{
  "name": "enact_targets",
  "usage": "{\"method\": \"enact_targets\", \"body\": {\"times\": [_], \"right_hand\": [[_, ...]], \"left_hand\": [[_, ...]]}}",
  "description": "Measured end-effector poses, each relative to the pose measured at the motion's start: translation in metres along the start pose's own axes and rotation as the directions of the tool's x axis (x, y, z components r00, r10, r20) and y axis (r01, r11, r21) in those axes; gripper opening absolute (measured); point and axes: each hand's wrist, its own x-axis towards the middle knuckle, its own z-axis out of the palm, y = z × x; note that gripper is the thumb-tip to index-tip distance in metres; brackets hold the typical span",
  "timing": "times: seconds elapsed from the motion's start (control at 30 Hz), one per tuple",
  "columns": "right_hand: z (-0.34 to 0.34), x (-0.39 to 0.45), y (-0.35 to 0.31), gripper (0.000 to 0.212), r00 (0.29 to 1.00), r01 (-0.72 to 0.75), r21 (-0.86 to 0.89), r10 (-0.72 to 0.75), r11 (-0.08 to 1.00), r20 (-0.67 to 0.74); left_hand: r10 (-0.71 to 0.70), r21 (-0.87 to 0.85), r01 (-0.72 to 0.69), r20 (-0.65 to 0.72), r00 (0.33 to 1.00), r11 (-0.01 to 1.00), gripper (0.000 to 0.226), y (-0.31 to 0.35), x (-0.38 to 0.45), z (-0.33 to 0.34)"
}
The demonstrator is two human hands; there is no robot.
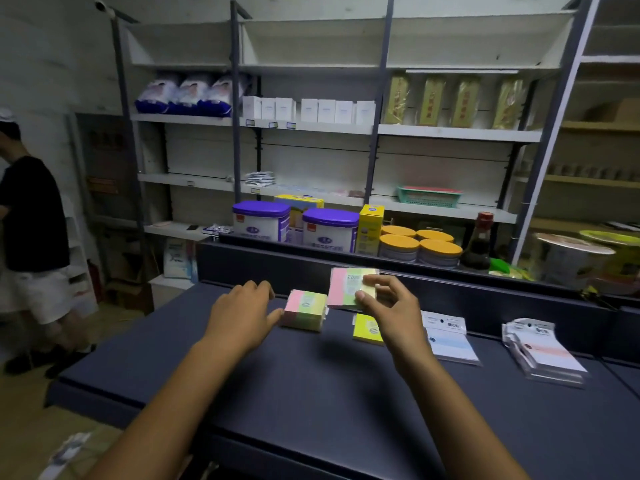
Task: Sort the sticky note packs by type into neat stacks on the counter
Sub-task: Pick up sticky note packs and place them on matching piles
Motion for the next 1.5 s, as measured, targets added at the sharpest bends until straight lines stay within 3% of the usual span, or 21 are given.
{"method": "enact_targets", "body": {"times": [0.23,0.37,0.77,0.93,1.1,1.3,1.5], "right_hand": [[0.068,0.024,0.016,0.022,0.994,-0.072,-0.096,0.079,0.993,0.073],[0.089,0.036,0.028,0.025,0.994,-0.059,-0.234,0.078,0.97,0.073],[0.1,0.041,0.052,0.03,0.997,0.043,-0.589,-0.002,0.807,0.071],[0.096,0.04,0.052,0.029,0.991,0.071,-0.607,0.012,0.791,0.132],[0.066,0.037,0.043,0.025,0.974,0.171,-0.603,-0.04,0.779,0.224],[-0.013,0.032,0.018,0.039,0.95,0.27,-0.802,-0.009,0.533,0.314],[-0.126,0.002,-0.004,0.046,0.974,0.185,-0.908,0.051,0.377,0.22]], "left_hand": [[-0.026,-0.037,0.025,-0.013,1.0,0.999,0.039,-0.035,0.003,0.005],[-0.03,-0.057,0.029,-0.024,0.999,0.998,0.038,-0.047,0.004,0.007],[-0.026,-0.08,0.024,-0.034,0.999,0.997,0.035,-0.056,0.013,0.014],[0.004,-0.087,-0.004,0.001,1.0,0.996,0.035,-0.05,0.016,0.023],[0.058,-0.117,-0.056,0.013,0.998,0.992,0.033,-0.029,0.022,0.025],[0.157,-0.184,-0.156,-0.008,0.988,0.971,0.027,0.029,0.023,0.017],[0.29,-0.201,-0.274,0.055,0.955,0.941,0.035,0.117,0.008,0.01]]}}
